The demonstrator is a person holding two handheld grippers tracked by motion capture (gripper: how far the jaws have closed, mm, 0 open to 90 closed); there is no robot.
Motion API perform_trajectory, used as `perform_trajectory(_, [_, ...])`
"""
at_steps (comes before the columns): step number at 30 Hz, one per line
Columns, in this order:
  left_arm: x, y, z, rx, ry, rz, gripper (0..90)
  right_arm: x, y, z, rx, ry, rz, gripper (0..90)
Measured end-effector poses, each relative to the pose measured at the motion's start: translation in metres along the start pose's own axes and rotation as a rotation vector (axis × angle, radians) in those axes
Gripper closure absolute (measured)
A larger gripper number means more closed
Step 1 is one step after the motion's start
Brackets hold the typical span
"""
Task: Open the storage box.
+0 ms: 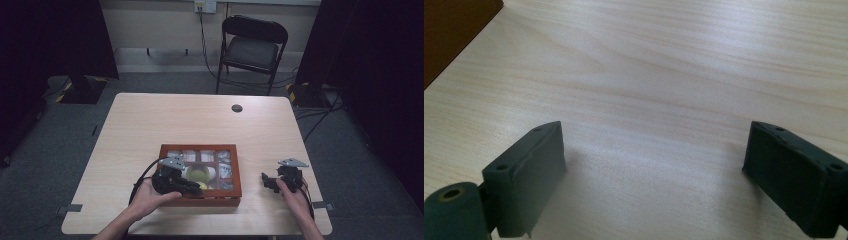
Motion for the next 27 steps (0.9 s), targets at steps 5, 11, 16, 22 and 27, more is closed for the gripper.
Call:
perform_trajectory(5, [0.0, 0.005, -0.004, -0.006, -0.003, -0.002, 81.2, 0.0, 0.0, 0.0, 0.0, 0.0, 0.001, 8.8])
perform_trajectory(11, [0.001, 0.007, -0.007, -0.016, -0.008, -0.015, 81.1, 0.0, 0.0, 0.0, 0.0, 0.0, 0.0, 8.8])
perform_trajectory(16, [0.002, 0.011, -0.012, -0.04, -0.02, -0.044, 81.0, 0.0, 0.0, 0.0, 0.0, 0.0, 0.001, 8.8])
perform_trajectory(22, [0.002, 0.017, -0.015, -0.037, -0.016, -0.041, 81.1, 0.0, 0.0, 0.0, 0.0, 0.0, 0.0, 8.8])
perform_trajectory(27, [0.003, 0.022, -0.018, -0.057, -0.025, -0.029, 81.1, 0.0, 0.0, 0.0, 0.0, 0.0, 0.001, 8.8])
Point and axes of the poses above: each handheld gripper's, and its own axes: z roughly forward along the jaws, y roughly out of its top, x roughly to its left, the point moved 10 cm from there along z, roughly forward along the jaws, and after that the axes turned 7 degrees about y, right-handed, at the moved point
